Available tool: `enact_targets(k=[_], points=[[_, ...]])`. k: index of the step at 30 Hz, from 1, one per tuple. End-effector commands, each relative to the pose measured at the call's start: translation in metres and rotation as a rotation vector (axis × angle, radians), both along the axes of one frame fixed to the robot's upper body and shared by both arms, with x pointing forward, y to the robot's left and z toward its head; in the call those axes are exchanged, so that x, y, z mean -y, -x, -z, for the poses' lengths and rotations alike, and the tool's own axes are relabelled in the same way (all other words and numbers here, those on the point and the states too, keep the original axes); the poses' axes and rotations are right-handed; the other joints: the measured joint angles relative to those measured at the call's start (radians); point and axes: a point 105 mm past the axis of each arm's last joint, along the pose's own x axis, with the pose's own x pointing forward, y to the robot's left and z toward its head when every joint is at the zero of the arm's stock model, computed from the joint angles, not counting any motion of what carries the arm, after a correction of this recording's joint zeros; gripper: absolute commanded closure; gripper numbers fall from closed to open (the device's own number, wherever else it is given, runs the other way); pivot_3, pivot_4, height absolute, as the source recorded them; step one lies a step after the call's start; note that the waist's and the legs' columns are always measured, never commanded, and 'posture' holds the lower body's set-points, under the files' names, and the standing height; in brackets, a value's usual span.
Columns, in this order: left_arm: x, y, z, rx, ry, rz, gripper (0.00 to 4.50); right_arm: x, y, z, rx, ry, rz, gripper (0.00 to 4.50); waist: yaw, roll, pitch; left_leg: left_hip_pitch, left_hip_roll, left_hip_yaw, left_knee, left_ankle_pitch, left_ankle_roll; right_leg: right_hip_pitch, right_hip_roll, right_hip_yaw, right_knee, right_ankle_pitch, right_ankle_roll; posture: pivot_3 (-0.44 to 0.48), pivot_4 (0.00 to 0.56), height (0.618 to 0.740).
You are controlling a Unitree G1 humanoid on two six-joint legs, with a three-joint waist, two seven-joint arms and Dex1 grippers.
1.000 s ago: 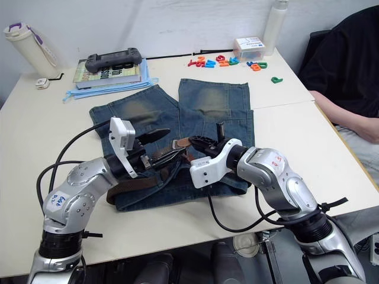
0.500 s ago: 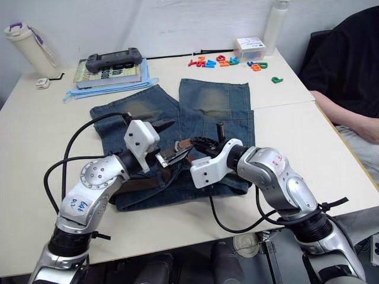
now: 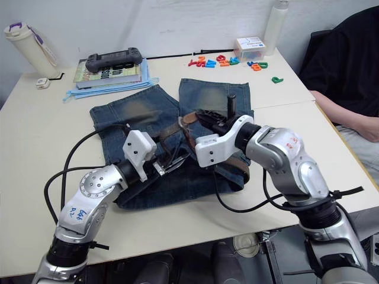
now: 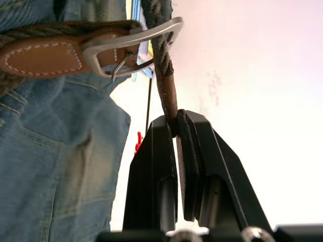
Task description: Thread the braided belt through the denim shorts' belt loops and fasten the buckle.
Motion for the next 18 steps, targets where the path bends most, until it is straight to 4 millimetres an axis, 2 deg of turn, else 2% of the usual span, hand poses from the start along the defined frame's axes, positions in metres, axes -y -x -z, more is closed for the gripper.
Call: enact_targets(k=[1, 2, 5, 7, 10, 14, 16, 18], points=[[-0.009, 0.012, -0.011, 0.036, 0.046, 0.029, 0.00, 0.005, 0.012, -0.034, 0.117, -0.003, -0.028, 4.43, 0.002, 0.000, 0.000, 0.000, 0.000, 0.000, 0.000, 0.000, 0.000, 0.000, 0.000, 0.000, 0.000, 0.000, 0.000, 0.000, 0.150, 0.714], [-0.010, 0.013, -0.011, 0.032, 0.054, 0.033, 0.00, 0.005, 0.013, -0.032, 0.116, 0.014, -0.030, 4.43, 0.003, 0.000, 0.000, 0.000, 0.000, 0.000, 0.000, 0.000, 0.000, 0.000, 0.000, 0.000, 0.000, 0.000, 0.000, 0.000, 0.150, 0.714], [-0.013, 0.017, -0.013, 0.028, 0.060, 0.042, 0.00, 0.011, 0.012, -0.048, 0.162, -0.018, -0.011, 4.43, 0.003, 0.000, 0.000, 0.000, 0.000, 0.000, 0.000, 0.000, 0.000, 0.000, 0.000, 0.000, 0.000, 0.000, 0.000, 0.000, 0.150, 0.714], [-0.014, 0.020, -0.013, 0.027, 0.059, 0.051, 0.00, 0.007, 0.016, -0.031, 0.108, 0.031, -0.037, 4.43, 0.005, 0.000, 0.000, 0.000, 0.000, 0.000, 0.000, 0.000, 0.000, 0.000, 0.000, 0.000, 0.000, 0.000, 0.000, 0.000, 0.150, 0.714], [-0.014, 0.022, -0.016, 0.029, 0.066, 0.059, 0.00, 0.001, 0.019, -0.030, 0.086, 0.007, -0.053, 4.43, 0.006, 0.000, 0.000, 0.000, 0.000, 0.000, 0.000, 0.000, 0.001, 0.000, 0.000, 0.000, -0.001, 0.000, 0.000, 0.000, 0.150, 0.714], [-0.013, 0.022, -0.019, 0.034, 0.069, 0.061, 0.00, -0.016, 0.030, 0.012, -0.046, 0.119, -0.117, 4.43, 0.004, 0.000, 0.000, 0.000, 0.000, 0.000, 0.000, 0.000, 0.001, 0.000, 0.000, 0.000, -0.001, 0.000, 0.000, 0.000, 0.150, 0.714], [-0.012, 0.021, -0.020, 0.034, 0.072, 0.062, 0.00, -0.016, 0.031, 0.026, -0.078, 0.175, -0.115, 4.43, 0.003, 0.000, 0.000, 0.000, 0.001, 0.000, 0.000, 0.000, 0.001, 0.000, 0.000, 0.000, -0.001, 0.000, 0.000, 0.000, 0.150, 0.714], [-0.011, 0.021, -0.020, 0.034, 0.070, 0.069, 0.00, -0.014, 0.026, 0.033, -0.059, 0.210, -0.102, 4.43, 0.003, 0.000, 0.000, 0.000, 0.000, 0.000, 0.000, 0.000, 0.001, 0.000, 0.000, 0.000, -0.001, 0.000, 0.000, 0.000, 0.150, 0.714]])
